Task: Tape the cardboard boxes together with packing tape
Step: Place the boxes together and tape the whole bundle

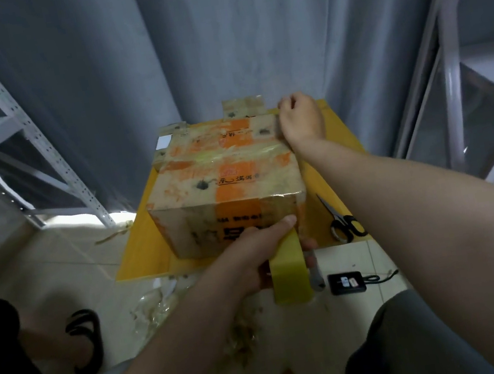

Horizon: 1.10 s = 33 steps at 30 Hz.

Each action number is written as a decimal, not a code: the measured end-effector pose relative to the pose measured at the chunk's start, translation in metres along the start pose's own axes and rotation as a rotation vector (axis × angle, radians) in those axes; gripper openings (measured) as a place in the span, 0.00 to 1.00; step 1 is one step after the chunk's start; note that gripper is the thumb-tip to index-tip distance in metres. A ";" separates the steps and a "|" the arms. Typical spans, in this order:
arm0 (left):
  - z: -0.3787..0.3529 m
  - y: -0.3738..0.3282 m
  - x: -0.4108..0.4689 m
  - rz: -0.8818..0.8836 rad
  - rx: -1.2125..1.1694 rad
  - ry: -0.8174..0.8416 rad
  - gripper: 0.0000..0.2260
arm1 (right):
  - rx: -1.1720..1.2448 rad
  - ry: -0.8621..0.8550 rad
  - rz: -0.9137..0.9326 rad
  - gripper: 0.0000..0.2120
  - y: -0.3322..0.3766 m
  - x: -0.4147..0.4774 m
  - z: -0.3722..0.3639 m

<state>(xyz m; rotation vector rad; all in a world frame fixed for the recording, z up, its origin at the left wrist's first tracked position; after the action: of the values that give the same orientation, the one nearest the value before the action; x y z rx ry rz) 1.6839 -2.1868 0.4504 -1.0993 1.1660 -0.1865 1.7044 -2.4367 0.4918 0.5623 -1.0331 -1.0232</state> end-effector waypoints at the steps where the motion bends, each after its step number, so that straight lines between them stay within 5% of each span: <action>1: 0.000 0.000 0.001 -0.004 0.006 -0.019 0.19 | 0.027 -0.012 -0.058 0.16 -0.006 -0.008 0.007; 5: 0.000 0.003 -0.003 0.013 -0.006 -0.106 0.25 | 0.151 -0.048 -0.157 0.15 -0.027 -0.045 0.033; 10: 0.014 0.011 -0.006 -0.111 0.080 -0.402 0.51 | 0.215 0.005 -0.199 0.12 -0.043 -0.093 0.052; 17: 0.084 0.022 0.012 -0.296 0.109 -0.906 0.45 | 0.192 0.155 -0.349 0.17 -0.059 -0.149 0.063; 26: 0.100 0.019 0.004 -0.434 0.084 -0.832 0.44 | 0.161 0.116 -0.366 0.27 -0.028 -0.179 0.079; 33: 0.099 -0.025 -0.030 -0.520 0.223 -1.019 0.42 | 0.408 0.018 -0.379 0.17 -0.003 -0.174 0.103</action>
<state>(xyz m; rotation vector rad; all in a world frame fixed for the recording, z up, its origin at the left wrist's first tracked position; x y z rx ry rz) 1.7600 -2.1212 0.4861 -1.0626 -0.0563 -0.1218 1.5860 -2.2755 0.4600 1.1312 -1.1528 -1.1371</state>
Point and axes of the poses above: each hand's wrist, its own x-axis towards the middle knuckle, its own z-axis out of the back of the hand, y = z × x, the point moved 1 cm from there along x, towards the middle knuckle, and after that the axes turned 10 degrees about -y, right-handed, at the moved point
